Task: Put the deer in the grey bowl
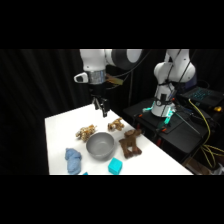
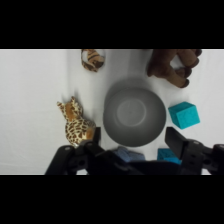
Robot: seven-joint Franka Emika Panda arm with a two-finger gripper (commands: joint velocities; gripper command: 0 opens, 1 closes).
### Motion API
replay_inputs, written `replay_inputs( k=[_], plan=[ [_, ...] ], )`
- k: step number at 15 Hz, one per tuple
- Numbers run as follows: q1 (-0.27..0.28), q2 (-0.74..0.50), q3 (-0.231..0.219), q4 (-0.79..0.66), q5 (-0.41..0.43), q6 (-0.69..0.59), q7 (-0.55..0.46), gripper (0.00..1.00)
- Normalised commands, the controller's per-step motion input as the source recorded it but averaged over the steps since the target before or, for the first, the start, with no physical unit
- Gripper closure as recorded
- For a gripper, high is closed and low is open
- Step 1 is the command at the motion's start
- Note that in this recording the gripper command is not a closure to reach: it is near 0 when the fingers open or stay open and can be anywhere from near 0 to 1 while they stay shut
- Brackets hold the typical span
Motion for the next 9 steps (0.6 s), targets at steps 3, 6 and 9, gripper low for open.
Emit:
replay_inputs(
  k=[3,6,9],
  plan=[
    [-0.001,-0.07,0.026,-0.07,-0.052,0.0,0.09,0.0],
    [0.028,-0.2,0.038,-0.25,-0.063,0.05,0.21,0.0],
    [0.051,-0.3,0.056,-0.45,-0.006,0.17,0.25,0.0]
  ],
)
